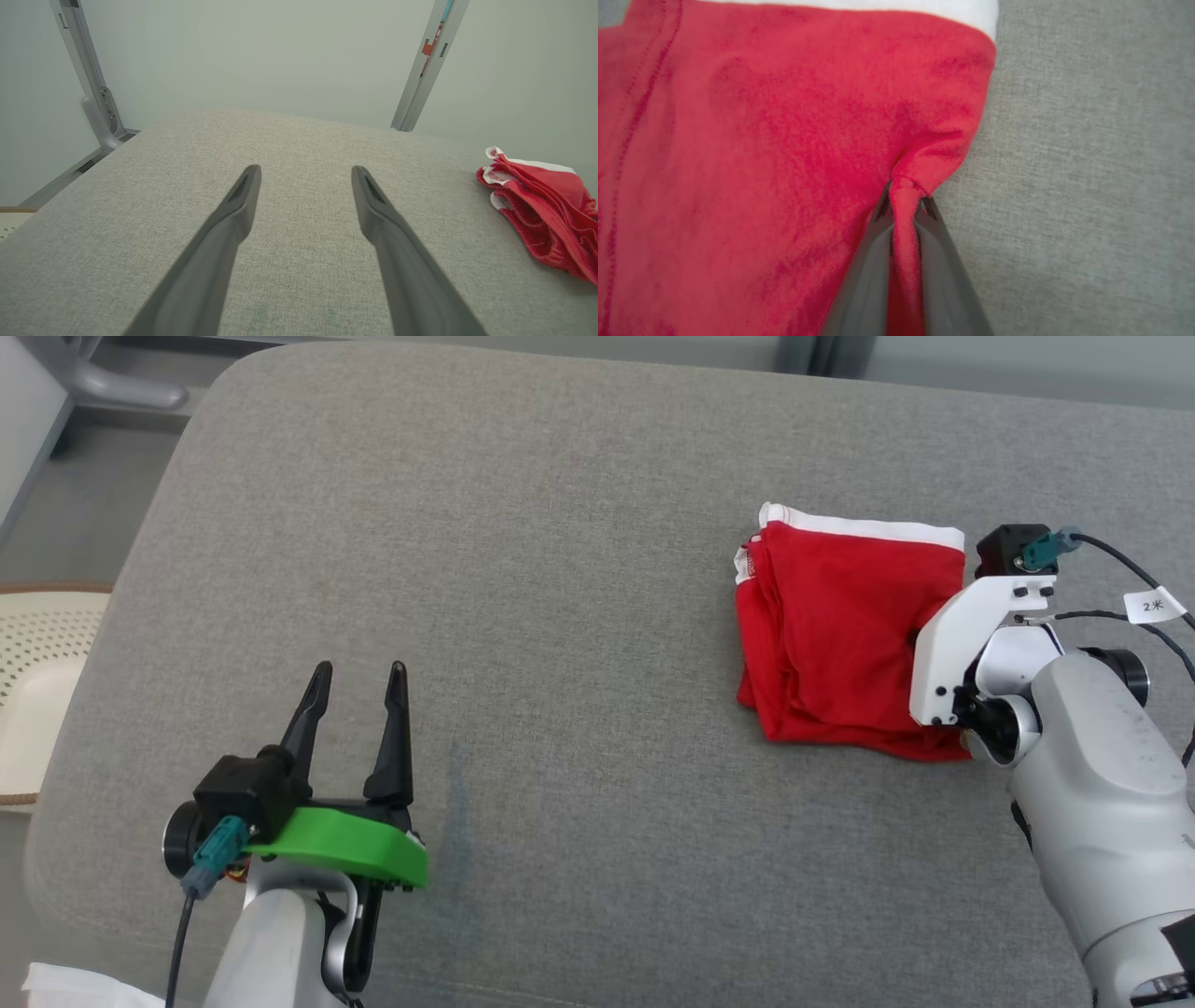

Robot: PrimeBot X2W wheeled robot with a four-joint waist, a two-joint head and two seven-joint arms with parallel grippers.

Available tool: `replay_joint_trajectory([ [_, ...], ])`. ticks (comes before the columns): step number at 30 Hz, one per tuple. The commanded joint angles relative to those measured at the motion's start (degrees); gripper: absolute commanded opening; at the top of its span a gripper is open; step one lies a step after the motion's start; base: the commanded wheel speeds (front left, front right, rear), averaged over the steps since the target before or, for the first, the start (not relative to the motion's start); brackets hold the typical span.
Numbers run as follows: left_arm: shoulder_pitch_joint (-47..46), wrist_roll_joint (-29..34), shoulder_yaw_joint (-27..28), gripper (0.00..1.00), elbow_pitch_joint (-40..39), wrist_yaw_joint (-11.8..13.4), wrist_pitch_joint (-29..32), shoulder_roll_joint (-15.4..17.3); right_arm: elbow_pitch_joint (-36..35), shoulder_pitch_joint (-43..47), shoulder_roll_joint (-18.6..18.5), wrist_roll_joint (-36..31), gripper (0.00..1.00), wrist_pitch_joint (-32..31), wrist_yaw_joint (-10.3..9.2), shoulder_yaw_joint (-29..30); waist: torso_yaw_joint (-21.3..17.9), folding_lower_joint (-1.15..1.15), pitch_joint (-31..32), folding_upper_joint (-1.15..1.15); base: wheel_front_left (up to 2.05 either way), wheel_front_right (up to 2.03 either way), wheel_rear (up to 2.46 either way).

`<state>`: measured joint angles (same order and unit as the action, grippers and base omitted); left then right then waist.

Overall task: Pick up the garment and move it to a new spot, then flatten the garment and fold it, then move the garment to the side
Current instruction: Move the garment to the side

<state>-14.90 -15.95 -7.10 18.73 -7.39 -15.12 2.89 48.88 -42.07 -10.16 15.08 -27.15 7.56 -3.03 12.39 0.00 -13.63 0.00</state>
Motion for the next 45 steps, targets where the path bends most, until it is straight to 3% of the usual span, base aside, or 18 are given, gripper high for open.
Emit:
replay_joint_trajectory([
  [1,0.77,0.34,0.17,1.0,0.11,-0.1,0.01,0.07,-0.11,1.06,-2.1,0.06,0.0,-0.73,-0.16,-1.39,-2.2,0.0,2.01,0.0,0.0,0.0,0.0],
  [6,2.31,0.7,0.86,1.0,0.29,-0.11,0.01,0.08,-6.77,0.77,-7.08,2.77,0.0,-3.3,-0.14,-8.16,-6.32,0.0,4.42,0.0,0.0,0.0,0.0],
  [11,3.18,0.82,0.86,1.0,0.0,-0.11,0.01,0.1,-16.76,1.96,-15.43,7.68,0.0,-8.82,-0.14,-13.29,-11.08,0.0,5.36,0.0,0.0,0.0,0.0],
  [18,1.56,1.0,-0.55,1.0,-0.27,-0.11,0.01,0.37,-25.97,4.86,-26.1,9.86,0.0,-14.02,-0.14,-12.23,-15.33,0.0,3.48,0.0,0.0,0.0,0.0],
  [25,-0.87,0.45,-1.65,1.0,-0.51,-0.11,0.02,1.37,-26.79,7.48,-33.14,6.84,0.0,-10.88,-0.14,-8.85,-16.43,0.0,-0.49,0.0,0.0,0.0,0.0],
  [32,-3.27,0.16,-2.61,1.0,-1.08,-0.11,0.02,2.68,-22.56,7.02,-35.05,2.3,0.0,-4.73,-0.14,-5.33,-15.58,0.0,-5.11,0.0,0.0,0.0,0.0],
  [44,-5.41,0.81,-4.13,1.0,-2.01,-0.11,0.02,4.38,-13.49,8.36,-31.46,-7.66,0.0,4.8,-0.14,5.38,-13.74,0.0,-8.64,0.0,0.0,0.0,0.0],
  [45,-5.47,0.89,-4.45,1.0,-1.93,-0.11,0.02,4.46,-12.71,8.71,-31.25,-8.57,0.43,5.74,-0.15,6.17,-13.61,0.0,-8.61,0.0,0.0,0.0,0.0],
])
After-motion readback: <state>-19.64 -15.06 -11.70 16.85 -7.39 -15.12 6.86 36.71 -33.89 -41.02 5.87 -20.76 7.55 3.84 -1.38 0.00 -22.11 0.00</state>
